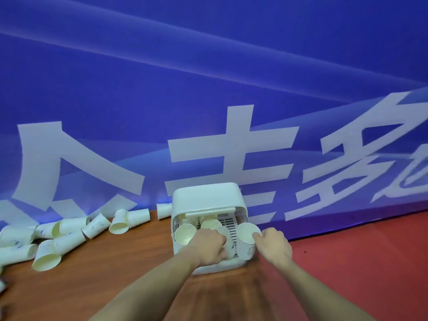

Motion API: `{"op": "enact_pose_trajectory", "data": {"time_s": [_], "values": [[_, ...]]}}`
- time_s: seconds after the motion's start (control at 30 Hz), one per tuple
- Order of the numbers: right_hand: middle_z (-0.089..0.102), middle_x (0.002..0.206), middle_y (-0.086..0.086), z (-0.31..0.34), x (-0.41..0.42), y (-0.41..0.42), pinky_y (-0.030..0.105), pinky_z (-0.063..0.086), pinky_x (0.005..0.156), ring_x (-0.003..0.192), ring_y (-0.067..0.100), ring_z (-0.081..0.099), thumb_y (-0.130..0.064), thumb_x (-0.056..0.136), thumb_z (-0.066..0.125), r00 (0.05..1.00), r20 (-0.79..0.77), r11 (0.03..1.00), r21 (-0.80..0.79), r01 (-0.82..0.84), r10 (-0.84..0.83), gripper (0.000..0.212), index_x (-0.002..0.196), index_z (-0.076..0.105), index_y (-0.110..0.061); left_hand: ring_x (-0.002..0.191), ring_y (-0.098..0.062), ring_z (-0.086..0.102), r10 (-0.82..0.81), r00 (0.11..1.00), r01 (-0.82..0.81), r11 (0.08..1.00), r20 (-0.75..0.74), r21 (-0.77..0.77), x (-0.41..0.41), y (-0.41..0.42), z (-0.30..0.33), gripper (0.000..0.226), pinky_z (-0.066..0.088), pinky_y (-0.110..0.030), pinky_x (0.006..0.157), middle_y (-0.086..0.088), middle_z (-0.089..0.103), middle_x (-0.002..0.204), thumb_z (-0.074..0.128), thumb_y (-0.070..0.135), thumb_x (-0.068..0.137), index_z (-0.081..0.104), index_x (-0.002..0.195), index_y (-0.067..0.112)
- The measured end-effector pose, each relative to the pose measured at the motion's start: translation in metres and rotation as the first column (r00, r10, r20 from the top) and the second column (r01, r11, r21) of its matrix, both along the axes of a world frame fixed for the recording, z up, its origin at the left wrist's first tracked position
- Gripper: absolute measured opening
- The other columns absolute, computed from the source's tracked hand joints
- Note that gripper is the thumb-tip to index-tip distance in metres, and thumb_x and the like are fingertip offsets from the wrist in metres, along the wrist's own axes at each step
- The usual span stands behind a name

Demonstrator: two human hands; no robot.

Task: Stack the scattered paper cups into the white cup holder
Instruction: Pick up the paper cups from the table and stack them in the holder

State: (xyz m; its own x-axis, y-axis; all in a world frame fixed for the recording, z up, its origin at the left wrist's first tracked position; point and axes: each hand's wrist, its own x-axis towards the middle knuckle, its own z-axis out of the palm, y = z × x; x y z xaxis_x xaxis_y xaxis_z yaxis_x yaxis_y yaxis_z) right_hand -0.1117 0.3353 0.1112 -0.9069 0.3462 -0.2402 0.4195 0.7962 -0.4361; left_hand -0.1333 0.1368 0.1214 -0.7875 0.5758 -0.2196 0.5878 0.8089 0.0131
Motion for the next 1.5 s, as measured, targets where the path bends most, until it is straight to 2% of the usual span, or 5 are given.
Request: {"op": "enact_pose_trajectory", "data": {"time_s": [0.57, 0.73, 1.0, 1.27, 1.5], "values": [[0.059, 0.068, 0.002, -0.048, 0.014, 0.084, 0.031, 0.039, 0.06, 0.07, 0.029, 0.054, -0.037, 0.089, 0.045, 0.991, 0.032, 0.99, -0.062, 0.129, -0.127, 0.032, 0.072, 0.059, -0.014, 0.102, -0.032, 0.065, -0.013, 1.0, 0.021, 0.931, 0.025, -0.363, -0.031, 0.091, -0.061, 0.023, 0.047, -0.035, 0.083, -0.01, 0.07, 0.109, 0.054, 0.013, 0.093, 0.067, 0.111, 0.015], [0.059, 0.069, 0.004, -0.058, 0.016, 0.088, 0.03, 0.038, 0.059, 0.07, 0.029, 0.053, -0.037, 0.09, 0.047, 0.99, 0.017, 0.988, -0.069, 0.14, -0.14, 0.03, 0.071, 0.056, -0.016, 0.103, -0.031, 0.065, -0.008, 1.0, 0.018, 0.934, 0.028, -0.358, -0.032, 0.101, -0.078, 0.031, 0.047, -0.033, 0.079, -0.01, 0.068, 0.111, 0.043, 0.03, 0.101, 0.066, 0.113, 0.014], [0.057, 0.069, 0.005, -0.047, 0.008, 0.074, 0.032, 0.041, 0.061, 0.07, 0.031, 0.052, -0.037, 0.09, 0.047, 0.995, -0.004, 0.99, -0.094, 0.103, -0.104, 0.033, 0.064, 0.047, -0.016, 0.1, -0.033, 0.064, 0.012, 0.998, 0.009, 0.948, 0.062, -0.32, -0.025, 0.096, -0.074, 0.032, 0.044, -0.034, 0.076, -0.014, 0.068, 0.11, 0.041, 0.026, 0.098, 0.066, 0.11, 0.01], [0.063, 0.083, 0.008, -0.015, -0.029, 0.037, 0.035, 0.047, 0.07, 0.081, 0.032, 0.059, -0.034, 0.089, 0.042, 0.99, -0.063, 0.992, 0.003, -0.127, 0.127, 0.026, 0.071, 0.048, -0.016, 0.093, -0.036, 0.066, -0.024, 1.0, 0.019, 0.969, -0.017, -0.248, -0.023, 0.05, -0.031, 0.03, 0.035, -0.034, 0.068, -0.015, 0.07, 0.102, 0.045, 0.032, 0.094, 0.066, 0.099, 0.01], [0.065, 0.091, 0.007, -0.024, -0.045, 0.012, 0.033, 0.042, 0.068, 0.078, 0.027, 0.054, -0.034, 0.093, 0.039, 0.963, -0.026, 0.957, 0.115, -0.265, 0.269, 0.024, 0.082, 0.051, -0.016, 0.076, -0.037, 0.064, -0.008, 0.999, -0.001, 0.983, -0.047, -0.186, -0.018, 0.003, -0.021, 0.038, 0.042, -0.034, 0.065, -0.012, 0.069, 0.084, 0.042, 0.046, 0.09, 0.063, 0.088, 0.014]]}}
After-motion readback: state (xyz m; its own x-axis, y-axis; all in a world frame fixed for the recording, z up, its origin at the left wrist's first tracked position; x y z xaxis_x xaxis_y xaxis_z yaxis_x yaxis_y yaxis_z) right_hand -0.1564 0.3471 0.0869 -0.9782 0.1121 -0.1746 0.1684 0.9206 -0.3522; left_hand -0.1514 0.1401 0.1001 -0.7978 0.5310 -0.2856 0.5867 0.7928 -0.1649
